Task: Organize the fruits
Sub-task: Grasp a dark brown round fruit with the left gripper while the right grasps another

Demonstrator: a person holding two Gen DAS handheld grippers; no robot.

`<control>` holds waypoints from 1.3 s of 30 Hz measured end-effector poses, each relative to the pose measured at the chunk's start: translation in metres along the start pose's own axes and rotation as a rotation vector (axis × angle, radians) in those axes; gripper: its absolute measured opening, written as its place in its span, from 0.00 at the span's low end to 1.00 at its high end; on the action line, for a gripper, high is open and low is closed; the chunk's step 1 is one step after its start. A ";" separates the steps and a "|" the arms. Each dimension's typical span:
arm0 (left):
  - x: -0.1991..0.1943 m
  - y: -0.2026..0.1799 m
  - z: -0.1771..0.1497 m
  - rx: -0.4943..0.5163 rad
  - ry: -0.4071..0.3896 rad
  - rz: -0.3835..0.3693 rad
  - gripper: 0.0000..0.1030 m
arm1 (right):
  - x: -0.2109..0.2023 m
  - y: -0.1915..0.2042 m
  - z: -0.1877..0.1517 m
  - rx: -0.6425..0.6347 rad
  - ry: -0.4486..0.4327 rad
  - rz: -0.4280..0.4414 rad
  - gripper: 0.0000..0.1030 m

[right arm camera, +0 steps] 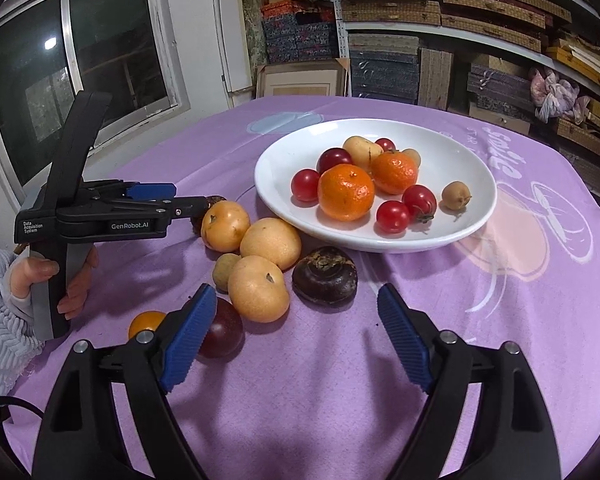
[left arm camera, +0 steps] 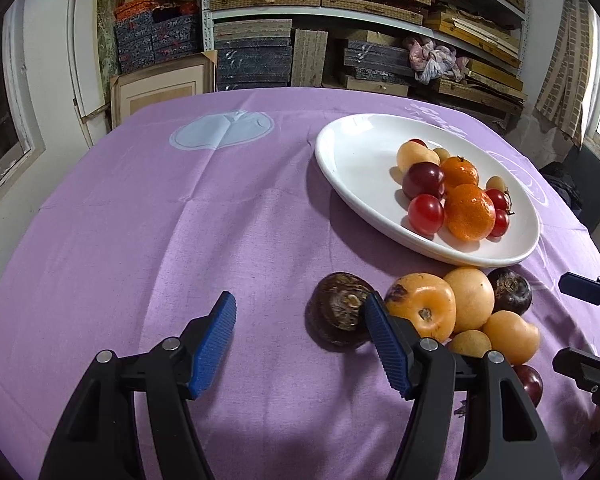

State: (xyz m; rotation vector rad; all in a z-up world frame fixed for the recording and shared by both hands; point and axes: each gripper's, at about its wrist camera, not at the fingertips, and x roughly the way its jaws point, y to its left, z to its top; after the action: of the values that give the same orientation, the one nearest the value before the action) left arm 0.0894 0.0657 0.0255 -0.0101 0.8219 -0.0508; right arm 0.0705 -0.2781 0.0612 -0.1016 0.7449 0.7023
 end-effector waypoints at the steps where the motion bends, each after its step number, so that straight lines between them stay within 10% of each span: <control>1: 0.003 -0.005 -0.001 0.017 0.011 0.005 0.66 | -0.001 -0.001 0.000 0.006 0.001 0.004 0.78; 8: 0.017 -0.003 0.002 -0.002 0.054 0.008 0.68 | 0.001 -0.002 0.000 0.015 0.018 0.001 0.79; 12: 0.018 0.001 0.001 -0.018 0.061 -0.001 0.42 | 0.005 -0.003 0.002 0.002 0.027 -0.050 0.79; 16: 0.017 -0.004 0.002 0.005 0.062 -0.001 0.42 | 0.011 -0.008 0.007 0.000 0.029 -0.056 0.76; 19: 0.016 -0.003 0.001 -0.003 0.062 -0.009 0.42 | 0.008 -0.017 0.012 0.051 0.024 -0.005 0.57; 39: 0.016 -0.003 0.000 -0.002 0.063 -0.012 0.42 | 0.047 -0.041 0.022 0.107 0.144 -0.012 0.64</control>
State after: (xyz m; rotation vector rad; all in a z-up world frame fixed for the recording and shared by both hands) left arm 0.1003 0.0615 0.0136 -0.0151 0.8845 -0.0620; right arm 0.1331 -0.2775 0.0404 -0.0598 0.9171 0.6470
